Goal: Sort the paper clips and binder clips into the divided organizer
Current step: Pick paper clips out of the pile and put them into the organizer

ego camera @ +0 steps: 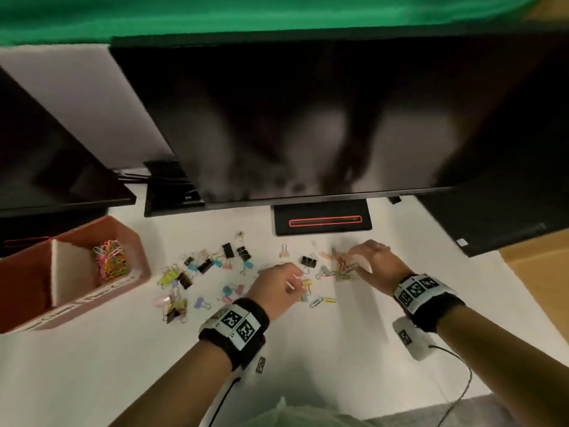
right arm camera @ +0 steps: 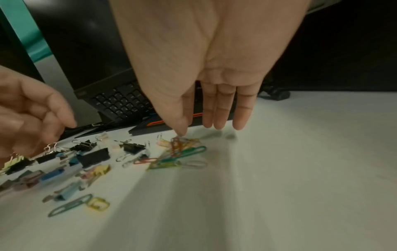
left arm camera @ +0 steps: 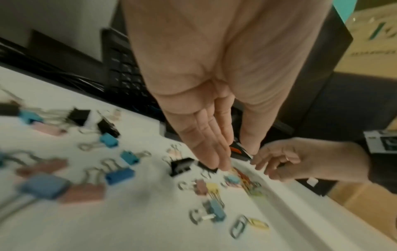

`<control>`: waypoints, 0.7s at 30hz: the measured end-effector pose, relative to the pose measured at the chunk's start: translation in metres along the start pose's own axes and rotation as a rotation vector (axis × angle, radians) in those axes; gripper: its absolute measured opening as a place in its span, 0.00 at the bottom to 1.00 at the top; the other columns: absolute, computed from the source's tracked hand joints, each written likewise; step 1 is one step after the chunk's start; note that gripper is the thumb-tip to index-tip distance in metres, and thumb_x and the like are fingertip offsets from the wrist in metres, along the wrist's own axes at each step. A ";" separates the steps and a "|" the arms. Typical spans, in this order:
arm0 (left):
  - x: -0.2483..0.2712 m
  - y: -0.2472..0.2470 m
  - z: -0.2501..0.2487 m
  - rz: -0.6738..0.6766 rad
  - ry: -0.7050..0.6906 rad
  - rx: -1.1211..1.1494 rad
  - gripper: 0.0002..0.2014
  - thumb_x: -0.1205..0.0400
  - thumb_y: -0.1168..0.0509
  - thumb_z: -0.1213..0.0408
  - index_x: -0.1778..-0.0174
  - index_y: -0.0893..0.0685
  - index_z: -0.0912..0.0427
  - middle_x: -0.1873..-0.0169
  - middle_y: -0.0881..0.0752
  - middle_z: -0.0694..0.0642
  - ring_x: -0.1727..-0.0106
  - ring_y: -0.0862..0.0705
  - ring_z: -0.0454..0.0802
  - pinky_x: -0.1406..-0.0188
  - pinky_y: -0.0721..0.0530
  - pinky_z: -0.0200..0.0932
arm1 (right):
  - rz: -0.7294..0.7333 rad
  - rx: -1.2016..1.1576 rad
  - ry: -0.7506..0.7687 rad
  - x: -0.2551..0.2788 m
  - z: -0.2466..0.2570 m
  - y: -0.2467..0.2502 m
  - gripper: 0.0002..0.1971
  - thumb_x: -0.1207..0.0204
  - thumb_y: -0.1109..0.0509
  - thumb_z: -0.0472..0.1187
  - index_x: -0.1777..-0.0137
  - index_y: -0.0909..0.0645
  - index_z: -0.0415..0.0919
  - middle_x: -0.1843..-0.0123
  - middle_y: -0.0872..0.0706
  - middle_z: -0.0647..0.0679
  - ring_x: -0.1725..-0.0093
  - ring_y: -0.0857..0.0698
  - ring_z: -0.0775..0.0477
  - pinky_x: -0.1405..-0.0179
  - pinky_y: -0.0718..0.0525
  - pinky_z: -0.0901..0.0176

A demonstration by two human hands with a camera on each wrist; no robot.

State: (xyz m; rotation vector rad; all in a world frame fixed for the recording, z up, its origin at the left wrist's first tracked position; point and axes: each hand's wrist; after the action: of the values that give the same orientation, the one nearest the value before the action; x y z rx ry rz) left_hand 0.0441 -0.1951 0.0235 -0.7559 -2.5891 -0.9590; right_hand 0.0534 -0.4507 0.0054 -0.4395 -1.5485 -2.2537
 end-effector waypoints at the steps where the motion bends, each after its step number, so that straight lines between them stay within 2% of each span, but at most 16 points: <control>1: -0.007 -0.013 -0.004 0.016 0.010 -0.041 0.11 0.23 0.31 0.62 0.45 0.19 0.56 0.56 0.15 0.49 0.57 0.16 0.47 0.52 0.16 0.42 | 0.029 -0.001 -0.007 0.000 -0.009 0.000 0.20 0.24 0.32 0.41 0.32 0.24 0.47 0.33 0.23 0.47 0.34 0.23 0.44 0.31 0.29 0.52; 4: -0.023 -0.040 -0.010 0.051 0.047 -0.182 0.13 0.24 0.31 0.61 0.44 0.19 0.57 0.49 0.16 0.53 0.53 0.17 0.47 0.49 0.18 0.40 | 0.090 -0.016 0.033 -0.002 -0.024 -0.002 0.24 0.25 0.31 0.41 0.29 0.27 0.49 0.31 0.26 0.49 0.32 0.25 0.45 0.29 0.32 0.55; 6: -0.029 -0.052 -0.010 0.078 0.046 -0.319 0.13 0.24 0.31 0.59 0.45 0.19 0.56 0.47 0.18 0.53 0.49 0.19 0.49 0.45 0.19 0.43 | 0.114 -0.041 0.084 -0.004 -0.028 -0.003 0.25 0.26 0.30 0.42 0.28 0.28 0.49 0.31 0.27 0.49 0.32 0.25 0.46 0.29 0.31 0.57; 8: -0.032 -0.061 -0.009 0.095 0.051 -0.445 0.13 0.24 0.32 0.56 0.45 0.19 0.55 0.46 0.20 0.51 0.44 0.22 0.50 0.42 0.21 0.48 | 0.121 -0.056 0.162 -0.006 -0.028 -0.007 0.27 0.26 0.29 0.43 0.27 0.29 0.49 0.33 0.26 0.49 0.35 0.24 0.47 0.30 0.27 0.58; 11: -0.033 -0.068 -0.008 0.053 0.057 -0.535 0.10 0.23 0.34 0.57 0.47 0.19 0.54 0.47 0.20 0.50 0.44 0.23 0.49 0.44 0.22 0.45 | 0.114 -0.065 0.243 -0.009 -0.027 -0.014 0.26 0.25 0.30 0.40 0.27 0.29 0.48 0.36 0.24 0.47 0.38 0.23 0.47 0.33 0.24 0.57; 13: -0.032 -0.072 -0.008 0.002 0.039 -0.566 0.06 0.21 0.36 0.59 0.51 0.17 0.53 0.50 0.19 0.49 0.45 0.23 0.49 0.47 0.24 0.43 | 0.105 -0.083 0.272 -0.011 -0.029 -0.018 0.21 0.24 0.30 0.40 0.30 0.24 0.46 0.38 0.22 0.46 0.39 0.22 0.46 0.35 0.23 0.56; 16: -0.030 -0.075 -0.006 -0.042 0.036 -0.565 0.06 0.20 0.39 0.62 0.55 0.16 0.53 0.53 0.18 0.49 0.46 0.24 0.49 0.50 0.27 0.43 | 0.083 -0.124 0.303 -0.013 -0.033 -0.022 0.13 0.24 0.30 0.40 0.40 0.18 0.42 0.42 0.19 0.44 0.42 0.19 0.45 0.38 0.21 0.54; 19: -0.027 -0.078 -0.005 -0.035 0.005 -0.526 0.04 0.20 0.38 0.59 0.55 0.18 0.52 0.55 0.17 0.48 0.48 0.23 0.49 0.46 0.25 0.45 | 0.085 -0.121 0.296 -0.015 -0.038 -0.022 0.12 0.24 0.29 0.41 0.42 0.17 0.40 0.42 0.20 0.44 0.43 0.19 0.45 0.39 0.21 0.56; 21: -0.025 -0.080 -0.008 -0.032 -0.017 -0.475 0.05 0.21 0.35 0.56 0.51 0.19 0.50 0.56 0.15 0.46 0.50 0.22 0.47 0.43 0.25 0.46 | 0.068 -0.104 0.291 -0.015 -0.042 -0.019 0.12 0.25 0.29 0.43 0.44 0.17 0.40 0.42 0.22 0.45 0.44 0.21 0.46 0.39 0.20 0.53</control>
State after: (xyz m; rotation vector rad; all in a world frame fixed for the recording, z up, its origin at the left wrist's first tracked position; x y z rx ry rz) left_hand 0.0206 -0.2619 -0.0229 -0.8334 -2.4138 -1.6123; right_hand 0.0562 -0.4815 -0.0317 -0.1774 -1.2564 -2.2361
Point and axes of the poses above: each hand's wrist, its own x-axis away from the middle knuckle, its own y-axis out of the back of the hand, z = x × y
